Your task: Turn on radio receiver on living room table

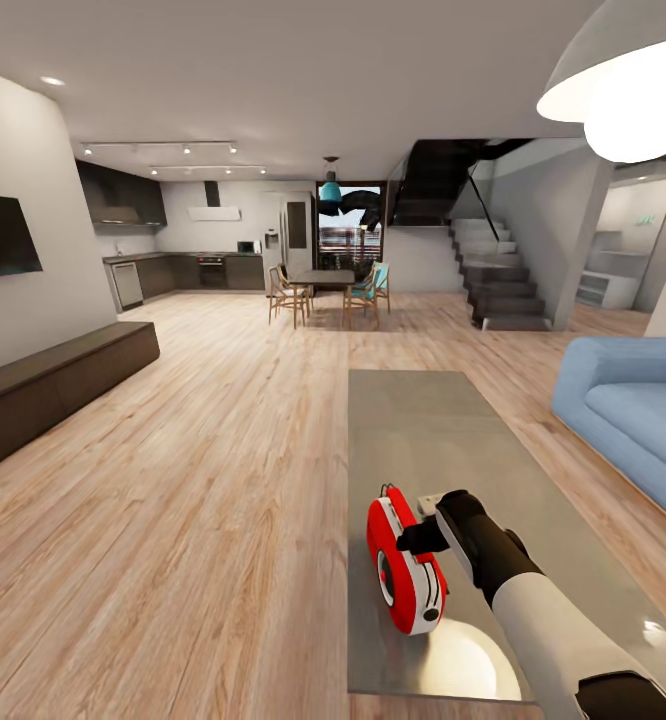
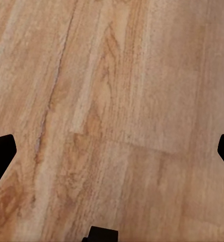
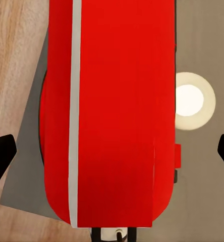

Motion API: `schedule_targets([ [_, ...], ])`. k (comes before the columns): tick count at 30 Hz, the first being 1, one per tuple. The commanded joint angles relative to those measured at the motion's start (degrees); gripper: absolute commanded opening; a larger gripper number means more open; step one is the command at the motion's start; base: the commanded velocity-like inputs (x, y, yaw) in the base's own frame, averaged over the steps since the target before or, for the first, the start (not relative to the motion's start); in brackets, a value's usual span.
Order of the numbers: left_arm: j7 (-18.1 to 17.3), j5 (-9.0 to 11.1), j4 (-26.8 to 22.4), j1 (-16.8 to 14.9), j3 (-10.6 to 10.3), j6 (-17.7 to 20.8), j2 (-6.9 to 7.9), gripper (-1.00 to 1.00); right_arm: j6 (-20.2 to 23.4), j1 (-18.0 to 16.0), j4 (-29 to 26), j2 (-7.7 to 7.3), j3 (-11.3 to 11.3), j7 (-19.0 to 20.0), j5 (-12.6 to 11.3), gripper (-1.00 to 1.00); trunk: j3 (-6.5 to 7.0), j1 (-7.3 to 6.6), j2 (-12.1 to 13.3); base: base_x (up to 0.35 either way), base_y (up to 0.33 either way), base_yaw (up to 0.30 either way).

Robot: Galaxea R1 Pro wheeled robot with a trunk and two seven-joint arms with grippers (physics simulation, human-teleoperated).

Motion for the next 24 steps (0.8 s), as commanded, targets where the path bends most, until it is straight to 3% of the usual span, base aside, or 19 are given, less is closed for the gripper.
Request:
schedule_targets([
  [1,0.0,0.0,0.0,0.0,0.0,0.0,0.00,1.00,0.0,0.0,0.0,0.01,0.0,0.0,0.0,1.00,0.00,0.00,0.0,0.000,0.000,0.000],
  [18,0.0,0.0,0.0,0.0,0.0,0.0,-0.06,1.00,-0.2,0.0,0.8,0.00,0.0,-0.1,0.1,1.00,-0.36,0.44,-0.8,0.000,0.000,0.000],
  [19,0.0,0.0,0.0,0.0,0.0,0.0,-0.06,1.00,-0.3,0.0,0.8,0.00,0.0,-0.1,0.1,-1.00,-0.36,0.44,-0.8,0.000,0.000,0.000],
  [24,0.0,0.0,0.0,0.0,0.0,0.0,-0.06,1.00,-2.7,0.0,1.9,0.02,0.1,0.0,0.1,-1.00,-0.36,0.44,-0.8,0.000,0.000,0.000],
])
